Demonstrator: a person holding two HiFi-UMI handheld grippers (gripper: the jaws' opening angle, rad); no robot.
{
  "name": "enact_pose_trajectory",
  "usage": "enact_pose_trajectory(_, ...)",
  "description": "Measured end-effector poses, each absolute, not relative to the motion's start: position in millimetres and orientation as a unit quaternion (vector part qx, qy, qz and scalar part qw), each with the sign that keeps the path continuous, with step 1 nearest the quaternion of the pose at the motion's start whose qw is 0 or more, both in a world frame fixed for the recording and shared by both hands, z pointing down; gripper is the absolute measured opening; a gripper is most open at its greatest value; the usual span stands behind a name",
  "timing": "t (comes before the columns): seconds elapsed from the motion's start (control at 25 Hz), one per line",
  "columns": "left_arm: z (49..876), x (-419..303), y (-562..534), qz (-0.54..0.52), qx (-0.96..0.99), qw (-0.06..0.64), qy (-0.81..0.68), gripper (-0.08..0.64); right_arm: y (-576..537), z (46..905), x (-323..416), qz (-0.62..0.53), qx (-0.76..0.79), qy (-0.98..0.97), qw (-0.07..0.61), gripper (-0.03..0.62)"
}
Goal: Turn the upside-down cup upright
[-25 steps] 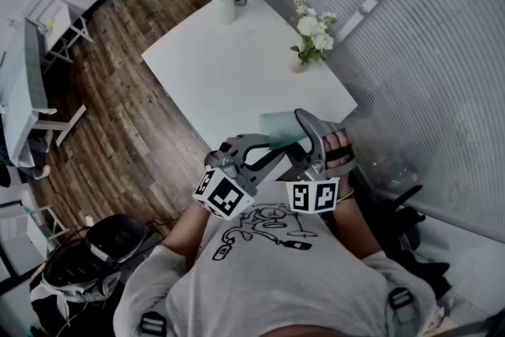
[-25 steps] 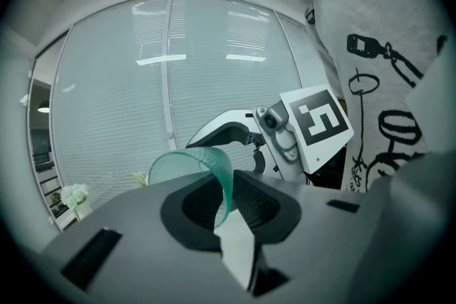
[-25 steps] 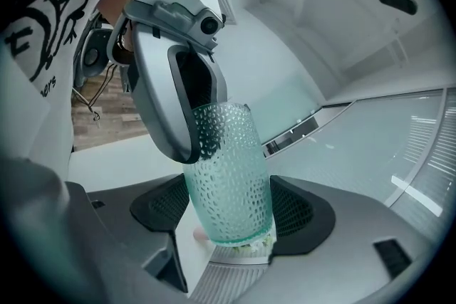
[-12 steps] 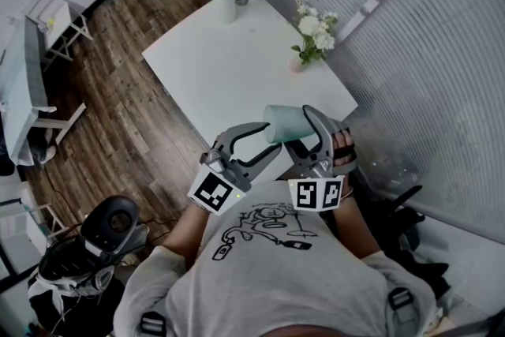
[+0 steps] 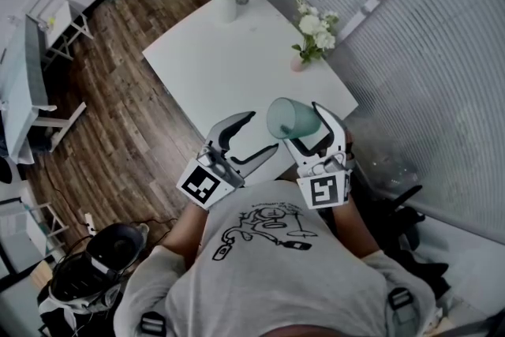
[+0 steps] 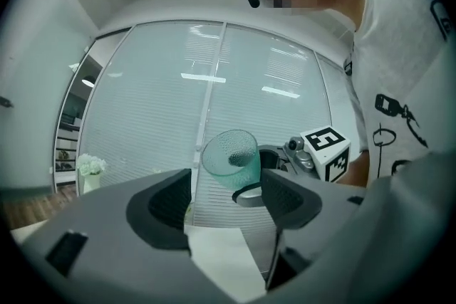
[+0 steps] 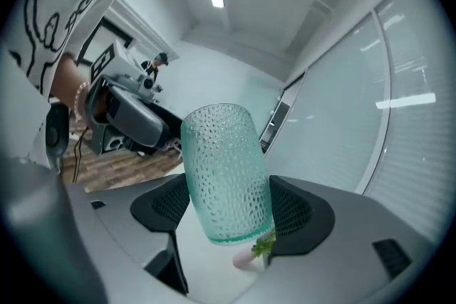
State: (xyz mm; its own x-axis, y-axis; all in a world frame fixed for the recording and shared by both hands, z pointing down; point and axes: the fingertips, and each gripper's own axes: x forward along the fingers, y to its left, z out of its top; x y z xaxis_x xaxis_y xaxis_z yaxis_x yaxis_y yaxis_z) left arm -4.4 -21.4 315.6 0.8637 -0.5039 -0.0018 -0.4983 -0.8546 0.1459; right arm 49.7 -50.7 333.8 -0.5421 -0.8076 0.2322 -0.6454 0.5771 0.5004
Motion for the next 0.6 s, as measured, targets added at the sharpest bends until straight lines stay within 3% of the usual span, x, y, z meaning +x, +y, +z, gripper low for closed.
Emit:
enact_pose_trajectory(0.2,315,4,-20,-0.020,0.966,0.074,-0.247,0.316,-51,331,46,-0.050,0.418,-0.902,0.095,0.364)
enact_pose_trajectory(0.6,300,8,-17,-0.060,0.969,0.103,-0.216,0.327,-33,340,28,0.116,0.320,-0.939,-0.060,0.362)
